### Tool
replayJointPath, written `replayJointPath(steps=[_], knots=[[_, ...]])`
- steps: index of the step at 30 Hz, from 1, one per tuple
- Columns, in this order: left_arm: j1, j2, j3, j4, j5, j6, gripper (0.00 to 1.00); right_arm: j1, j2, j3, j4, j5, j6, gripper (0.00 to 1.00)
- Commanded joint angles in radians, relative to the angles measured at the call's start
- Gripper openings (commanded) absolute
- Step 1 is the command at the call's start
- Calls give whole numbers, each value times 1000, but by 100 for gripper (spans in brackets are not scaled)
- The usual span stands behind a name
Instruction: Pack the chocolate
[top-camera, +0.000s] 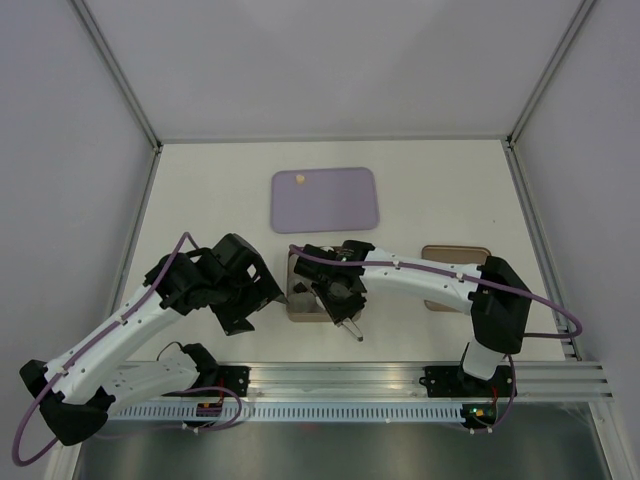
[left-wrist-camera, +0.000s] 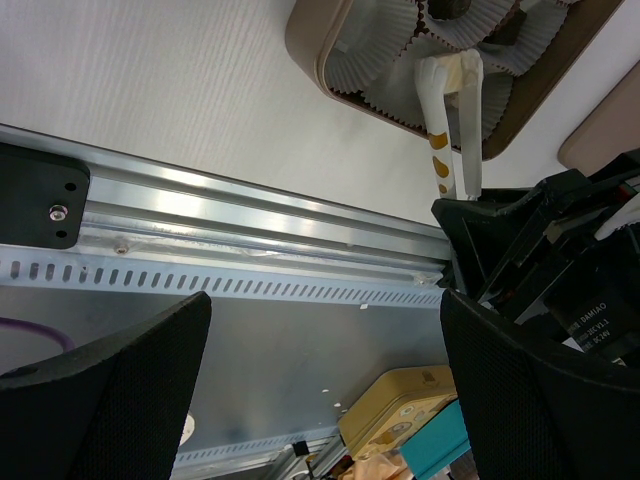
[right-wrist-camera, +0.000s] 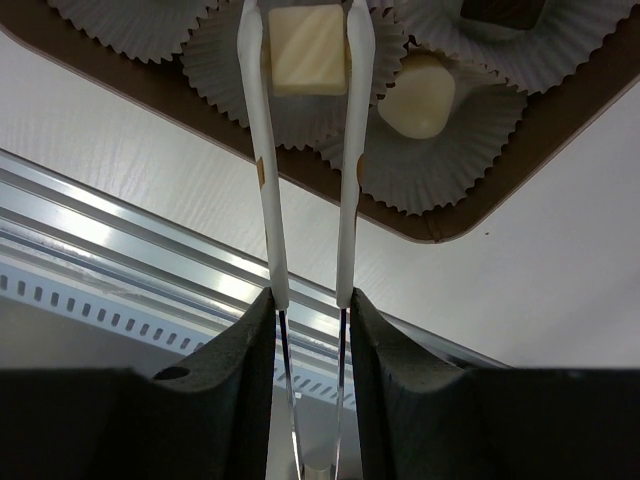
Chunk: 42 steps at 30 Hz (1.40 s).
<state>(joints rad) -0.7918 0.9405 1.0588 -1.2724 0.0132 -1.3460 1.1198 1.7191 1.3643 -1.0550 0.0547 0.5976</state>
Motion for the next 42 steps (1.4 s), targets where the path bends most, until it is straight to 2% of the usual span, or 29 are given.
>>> replayJointPath(steps=[1,8,23,29,36,42], knots=[[3,-2,17,-1,37,-31,100,-6,10,53,-5,17,-9,27],[3,-3,17,-1,34,-31,100,-12,11,70,-22,17,-18,30],[3,-11,17,-2,34,-25,100,-15,10,116,-66,40,-18,48],[3,-16,17,-4,34,-24,100,-17,4,186,-112,65,-16,46],[3,-17,17,-7,34,-25,100,-37,0,396,-195,119,-24,45],[3,-17,18,-7,39,-33,100,-133,14,438,-160,122,-51,44]])
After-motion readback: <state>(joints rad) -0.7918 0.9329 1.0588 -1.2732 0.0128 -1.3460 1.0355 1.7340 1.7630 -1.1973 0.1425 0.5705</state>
